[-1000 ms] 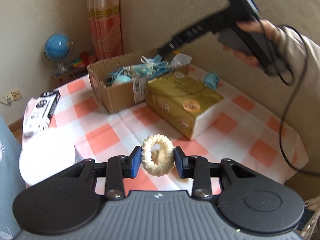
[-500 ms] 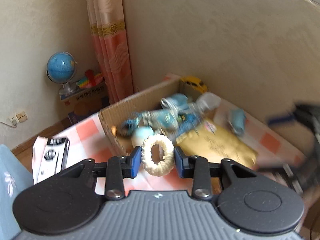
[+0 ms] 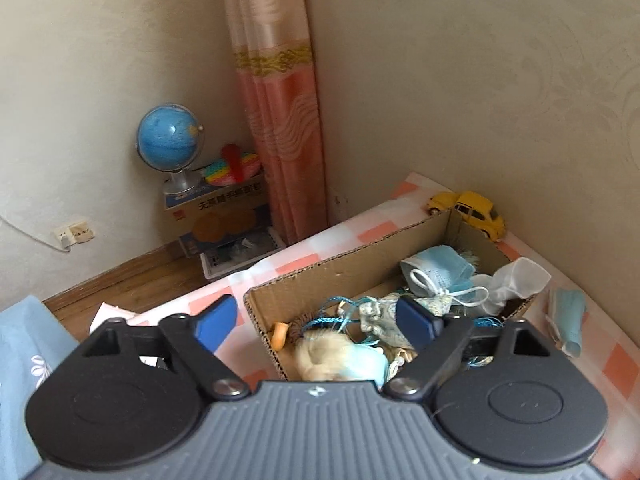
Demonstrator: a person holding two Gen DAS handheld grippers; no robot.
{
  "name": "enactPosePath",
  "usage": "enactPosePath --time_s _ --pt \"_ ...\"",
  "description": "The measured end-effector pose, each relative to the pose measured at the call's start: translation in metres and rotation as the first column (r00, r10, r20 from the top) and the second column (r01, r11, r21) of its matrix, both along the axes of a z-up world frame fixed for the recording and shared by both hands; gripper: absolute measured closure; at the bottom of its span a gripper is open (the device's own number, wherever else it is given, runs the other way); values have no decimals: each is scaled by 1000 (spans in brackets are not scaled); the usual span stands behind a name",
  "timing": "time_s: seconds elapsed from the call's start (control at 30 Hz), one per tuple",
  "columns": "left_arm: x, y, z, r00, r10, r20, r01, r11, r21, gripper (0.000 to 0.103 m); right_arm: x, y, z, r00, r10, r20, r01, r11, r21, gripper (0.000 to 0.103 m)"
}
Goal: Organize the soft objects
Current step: 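Carry cream scrunchie into cardboard box and open left gripper, then withdraw left gripper from box and move it to beige knotted cloth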
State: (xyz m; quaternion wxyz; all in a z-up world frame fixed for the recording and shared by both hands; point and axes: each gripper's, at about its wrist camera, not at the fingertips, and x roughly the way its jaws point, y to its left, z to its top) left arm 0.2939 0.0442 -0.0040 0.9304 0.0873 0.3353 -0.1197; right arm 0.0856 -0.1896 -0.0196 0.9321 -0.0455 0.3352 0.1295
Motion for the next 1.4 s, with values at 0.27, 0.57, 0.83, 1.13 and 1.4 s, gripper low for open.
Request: enactPosePath --time_s 0.27,0.57,0.83,1.13,1.4 --pt "-38 4 6 1000 -14 2 14 1000 11 8 -5 -11 -5 1000 -17 -12 18 999 45 0" --pt "-99 -7 7 998 -63 -3 63 998 16 6 -20 -15 1 999 -42 3 42 998 48 0" --pt "-153 -14 -1 998 -65 -22 65 998 13 5 -34 -12 5 1000 -28 13 28 999 45 0" --pt "-201 -20 0 998 -68 -16 68 998 -13 1 -45 -14 8 999 -31 33 29 998 50 0" --pt "-221 -25 -24 998 -60 -23 59 997 -55 0 -47 -19 1 999 -50 17 49 998 49 0"
